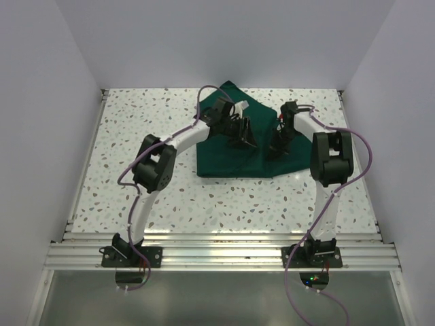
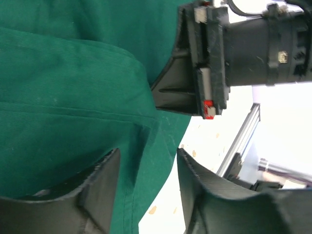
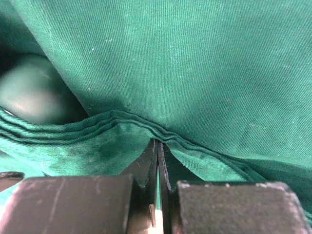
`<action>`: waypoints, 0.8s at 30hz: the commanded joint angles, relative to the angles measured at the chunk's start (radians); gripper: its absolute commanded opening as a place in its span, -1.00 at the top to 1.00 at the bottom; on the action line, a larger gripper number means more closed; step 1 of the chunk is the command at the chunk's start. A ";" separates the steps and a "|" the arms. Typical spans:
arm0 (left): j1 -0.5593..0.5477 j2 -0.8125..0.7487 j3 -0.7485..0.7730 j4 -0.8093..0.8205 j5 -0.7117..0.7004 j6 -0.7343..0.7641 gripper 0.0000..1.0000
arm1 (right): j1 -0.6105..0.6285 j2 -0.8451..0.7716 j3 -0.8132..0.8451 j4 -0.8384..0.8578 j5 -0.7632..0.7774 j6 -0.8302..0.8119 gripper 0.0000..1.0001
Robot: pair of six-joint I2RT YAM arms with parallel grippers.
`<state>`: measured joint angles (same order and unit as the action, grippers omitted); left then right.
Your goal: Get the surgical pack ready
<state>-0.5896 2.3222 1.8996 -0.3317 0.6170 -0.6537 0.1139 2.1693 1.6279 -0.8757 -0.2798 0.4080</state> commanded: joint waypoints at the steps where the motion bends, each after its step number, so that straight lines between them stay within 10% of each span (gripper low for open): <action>1: 0.001 -0.128 -0.014 -0.007 0.024 0.103 -0.10 | 0.015 -0.052 -0.002 0.026 0.050 0.006 1.00; 6: 0.030 -0.253 -0.059 -0.059 -0.029 0.221 -0.11 | 0.013 -0.118 0.062 -0.043 0.126 -0.012 0.81; 16: 0.108 -0.440 -0.371 -0.084 0.043 0.324 0.69 | -0.111 -0.164 0.239 -0.204 0.160 -0.034 -0.51; 24: 0.120 -0.472 -0.410 -0.089 0.020 0.342 0.76 | -0.362 -0.193 0.066 -0.020 0.195 0.035 -0.48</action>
<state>-0.4736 1.8977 1.4868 -0.4290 0.6312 -0.3477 -0.2394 2.0129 1.7618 -0.9546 -0.1211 0.4065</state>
